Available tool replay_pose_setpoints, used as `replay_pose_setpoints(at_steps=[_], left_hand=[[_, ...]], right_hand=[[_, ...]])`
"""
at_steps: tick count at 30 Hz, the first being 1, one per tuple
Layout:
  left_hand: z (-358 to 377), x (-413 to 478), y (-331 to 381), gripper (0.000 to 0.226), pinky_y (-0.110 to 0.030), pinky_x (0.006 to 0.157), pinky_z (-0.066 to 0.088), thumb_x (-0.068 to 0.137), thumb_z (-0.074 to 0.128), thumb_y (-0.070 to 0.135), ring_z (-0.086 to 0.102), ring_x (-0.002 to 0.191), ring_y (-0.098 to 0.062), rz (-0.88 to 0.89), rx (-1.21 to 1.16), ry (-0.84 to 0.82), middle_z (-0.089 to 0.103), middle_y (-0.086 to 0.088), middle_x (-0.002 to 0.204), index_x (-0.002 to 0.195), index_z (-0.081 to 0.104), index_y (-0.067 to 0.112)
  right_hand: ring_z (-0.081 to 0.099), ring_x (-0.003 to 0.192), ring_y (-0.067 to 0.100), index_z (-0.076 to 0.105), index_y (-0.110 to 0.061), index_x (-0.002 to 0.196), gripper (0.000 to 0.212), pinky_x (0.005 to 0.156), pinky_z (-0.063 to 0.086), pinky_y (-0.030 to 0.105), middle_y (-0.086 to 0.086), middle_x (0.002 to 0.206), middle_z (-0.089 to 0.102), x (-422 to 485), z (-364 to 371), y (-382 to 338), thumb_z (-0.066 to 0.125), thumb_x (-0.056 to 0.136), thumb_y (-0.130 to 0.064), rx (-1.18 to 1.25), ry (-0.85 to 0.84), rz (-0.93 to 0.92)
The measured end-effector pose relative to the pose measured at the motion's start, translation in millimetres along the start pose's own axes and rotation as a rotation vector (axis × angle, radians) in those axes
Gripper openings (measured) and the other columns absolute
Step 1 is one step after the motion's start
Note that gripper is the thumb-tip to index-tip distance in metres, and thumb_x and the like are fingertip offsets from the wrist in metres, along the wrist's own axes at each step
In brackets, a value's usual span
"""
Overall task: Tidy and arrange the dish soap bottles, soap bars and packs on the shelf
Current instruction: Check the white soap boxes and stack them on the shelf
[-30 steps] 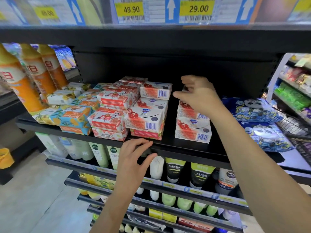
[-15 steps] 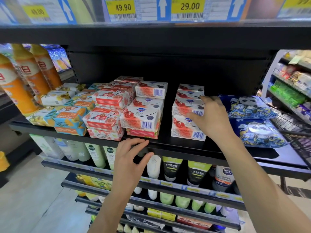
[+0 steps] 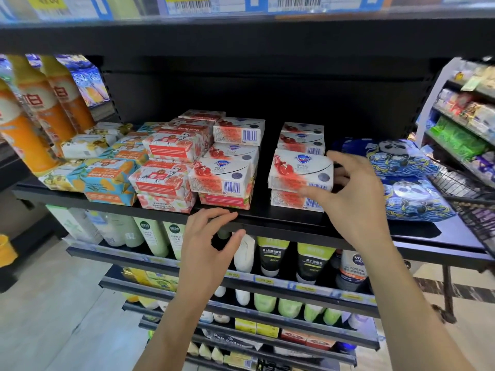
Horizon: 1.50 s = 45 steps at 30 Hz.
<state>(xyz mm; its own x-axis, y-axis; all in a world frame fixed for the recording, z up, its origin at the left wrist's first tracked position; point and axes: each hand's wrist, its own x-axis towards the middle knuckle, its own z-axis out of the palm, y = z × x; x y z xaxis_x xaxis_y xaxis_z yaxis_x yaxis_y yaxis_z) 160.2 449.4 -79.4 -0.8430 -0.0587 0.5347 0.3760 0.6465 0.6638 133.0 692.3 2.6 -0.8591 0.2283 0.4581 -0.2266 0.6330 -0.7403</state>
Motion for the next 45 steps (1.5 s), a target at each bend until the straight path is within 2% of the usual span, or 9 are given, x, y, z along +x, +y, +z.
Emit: replay_pose_setpoints(at_steps=[4, 10, 13, 17, 22, 26, 32, 40, 45], left_hand=[[-16, -6, 30, 0.027, -0.021, 0.103, 0.046, 0.092, 0.071, 0.033, 0.06, 0.121, 0.001, -0.201, -0.312, -0.03, 0.069, 0.023, 0.119, 0.119, 0.073, 0.032], [-19, -17, 64, 0.054, -0.037, 0.103, 0.055, 0.092, 0.066, 0.048, 0.071, 0.115, -0.021, -0.438, -0.847, -0.273, 0.076, -0.004, 0.12, 0.134, 0.064, 0.016], [-18, -19, 67, 0.05, -0.046, 0.104, 0.053, 0.086, 0.067, 0.033, 0.073, 0.109, -0.024, -0.523, -0.895, -0.262, 0.077, -0.008, 0.115, 0.129, 0.067, 0.009], [-18, -22, 63, 0.043, -0.045, 0.103, 0.052, 0.087, 0.067, 0.024, 0.074, 0.107, -0.024, -0.564, -0.907, -0.235, 0.078, -0.009, 0.113, 0.126, 0.069, 0.008], [-18, -24, 62, 0.045, -0.04, 0.1, 0.057, 0.087, 0.065, 0.023, 0.074, 0.108, -0.024, -0.563, -0.92, -0.237, 0.077, -0.01, 0.113, 0.128, 0.067, 0.006], [-15, -27, 62, 0.044, -0.037, 0.096, 0.059, 0.086, 0.066, 0.022, 0.074, 0.109, -0.025, -0.545, -0.92, -0.237, 0.077, -0.009, 0.113, 0.127, 0.068, 0.007], [-11, -28, 57, 0.05, -0.053, 0.109, 0.046, 0.086, 0.072, 0.026, 0.069, 0.118, -0.029, -0.547, -0.909, -0.271, 0.074, -0.01, 0.122, 0.133, 0.065, 0.012], [-9, -29, 59, 0.047, -0.047, 0.109, 0.046, 0.087, 0.074, 0.027, 0.067, 0.121, -0.024, -0.519, -0.894, -0.272, 0.074, -0.005, 0.124, 0.132, 0.066, 0.017], [-13, -28, 65, 0.045, -0.039, 0.108, 0.051, 0.089, 0.06, 0.051, 0.07, 0.117, -0.022, -0.499, -0.884, -0.349, 0.076, -0.006, 0.12, 0.115, 0.078, 0.019]], right_hand=[[0.057, 0.113, -0.008, 0.06, -0.021, 0.137, 0.077, 0.094, 0.047, 0.01, -0.009, 0.133, 0.054, -43, -1, 7, 0.094, 0.068, -0.017, 0.194, -0.027, -0.066], [0.053, 0.133, 0.011, 0.056, -0.032, 0.136, 0.074, 0.104, 0.052, 0.041, -0.018, 0.139, 0.051, -91, 11, 12, 0.088, 0.071, -0.022, 0.358, -0.039, -0.18], [0.052, 0.136, 0.017, 0.057, -0.026, 0.138, 0.073, 0.104, 0.052, 0.048, -0.011, 0.142, 0.052, -105, 16, 15, 0.087, 0.071, -0.022, 0.425, -0.03, -0.137], [0.061, 0.127, 0.019, 0.055, -0.025, 0.14, 0.076, 0.099, 0.054, 0.035, -0.005, 0.136, 0.064, -113, 11, 14, 0.091, 0.073, -0.018, 0.643, -0.148, 0.084], [0.072, 0.106, 0.014, 0.066, -0.023, 0.131, 0.061, 0.088, 0.058, 0.027, -0.004, 0.11, 0.078, -111, -1, 11, 0.076, 0.073, -0.038, 0.709, -0.199, 0.317], [0.074, 0.101, 0.019, 0.071, -0.025, 0.123, 0.048, 0.085, 0.059, 0.026, 0.0, 0.109, 0.078, -111, -4, 8, 0.071, 0.077, -0.039, 0.714, -0.23, 0.339], [0.074, 0.102, 0.02, 0.074, -0.019, 0.118, 0.04, 0.086, 0.056, 0.021, 0.002, 0.107, 0.079, -112, -8, 10, 0.071, 0.08, -0.031, 0.765, -0.233, 0.345], [0.073, 0.108, 0.026, 0.069, -0.011, 0.126, 0.042, 0.091, 0.058, 0.03, 0.006, 0.115, 0.077, -112, -8, 16, 0.069, 0.085, -0.015, 0.847, -0.213, 0.272], [0.073, 0.109, 0.024, 0.068, -0.012, 0.125, 0.044, 0.089, 0.057, 0.026, 0.007, 0.116, 0.077, -110, -10, 20, 0.07, 0.082, -0.008, 0.865, -0.202, 0.185]])
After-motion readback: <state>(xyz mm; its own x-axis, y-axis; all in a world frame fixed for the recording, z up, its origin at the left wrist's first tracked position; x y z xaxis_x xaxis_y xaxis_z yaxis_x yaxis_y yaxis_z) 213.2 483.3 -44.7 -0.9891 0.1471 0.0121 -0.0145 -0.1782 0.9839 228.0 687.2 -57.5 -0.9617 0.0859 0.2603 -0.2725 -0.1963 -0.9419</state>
